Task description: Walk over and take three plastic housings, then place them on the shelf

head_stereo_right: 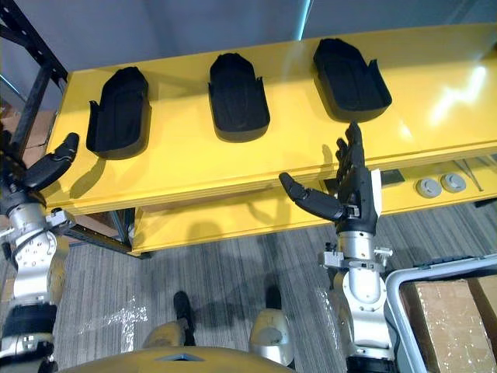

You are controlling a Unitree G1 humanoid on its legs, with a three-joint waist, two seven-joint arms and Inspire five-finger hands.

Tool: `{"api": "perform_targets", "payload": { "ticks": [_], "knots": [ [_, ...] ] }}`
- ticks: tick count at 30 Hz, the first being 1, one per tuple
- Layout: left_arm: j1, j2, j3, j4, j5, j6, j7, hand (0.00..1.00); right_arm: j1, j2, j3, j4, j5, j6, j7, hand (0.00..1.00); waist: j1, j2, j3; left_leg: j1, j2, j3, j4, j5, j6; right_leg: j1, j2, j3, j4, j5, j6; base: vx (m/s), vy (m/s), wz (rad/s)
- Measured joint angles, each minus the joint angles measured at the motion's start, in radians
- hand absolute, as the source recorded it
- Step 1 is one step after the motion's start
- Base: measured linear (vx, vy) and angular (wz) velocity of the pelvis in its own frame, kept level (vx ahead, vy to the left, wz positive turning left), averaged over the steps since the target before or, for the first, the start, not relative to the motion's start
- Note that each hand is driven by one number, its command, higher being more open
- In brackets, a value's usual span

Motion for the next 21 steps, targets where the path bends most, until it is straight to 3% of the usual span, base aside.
{"api": "perform_targets", "payload": {
  "ticks": [3, 8, 14, 17, 21],
  "knots": [
    [0.142, -0.095, -0.024, -0.156, 0.004, -0.055, -0.035, 1.00, 0.049, 0.047, -0.001, 0.037, 0.003, 0.001, -0.017, 1.00, 0.010, 0.002, -0.033, 0.017, 0.000, -0.001, 0.000, -0.011, -0.005, 0.028, 0.000, -0.008, -0.016, -0.003, -0.003, 0.04, -0.008, 0.03],
    [0.325, -0.198, -0.070, -0.230, 0.020, -0.073, -0.121, 1.00, 0.147, 0.102, -0.036, 0.041, -0.003, -0.001, -0.030, 1.00, 0.023, 0.007, -0.061, 0.043, 0.003, -0.002, -0.001, -0.019, -0.007, 0.068, 0.002, -0.020, -0.032, -0.008, -0.007, 0.01, -0.006, 0.03],
    [0.509, -0.273, -0.065, -0.223, -0.056, -0.075, -0.132, 1.00, 0.278, 0.164, -0.139, 0.128, -0.198, -0.042, -0.211, 1.00, 0.029, -0.017, -0.100, 0.049, 0.004, -0.013, -0.005, -0.037, -0.009, 0.094, 0.002, -0.039, -0.049, -0.013, -0.004, -0.01, -0.003, 0.07],
    [0.572, -0.313, -0.066, -0.165, -0.050, -0.076, -0.068, 1.00, 0.317, 0.198, -0.196, 0.231, -0.191, -0.051, -0.268, 1.00, 0.031, -0.030, -0.111, 0.048, 0.004, -0.025, -0.005, -0.038, -0.010, 0.105, 0.002, -0.050, -0.049, -0.018, -0.002, -0.01, -0.006, 0.11],
    [0.545, -0.324, -0.052, 0.126, -0.048, -0.066, 0.015, 1.00, 0.300, 0.193, -0.213, 0.528, -0.184, -0.054, -0.268, 1.00, 0.040, -0.033, -0.121, 0.051, 0.002, -0.043, -0.005, -0.037, -0.009, 0.121, 0.002, -0.068, -0.048, -0.026, 0.000, -0.01, -0.008, 0.12]
  ]
}}
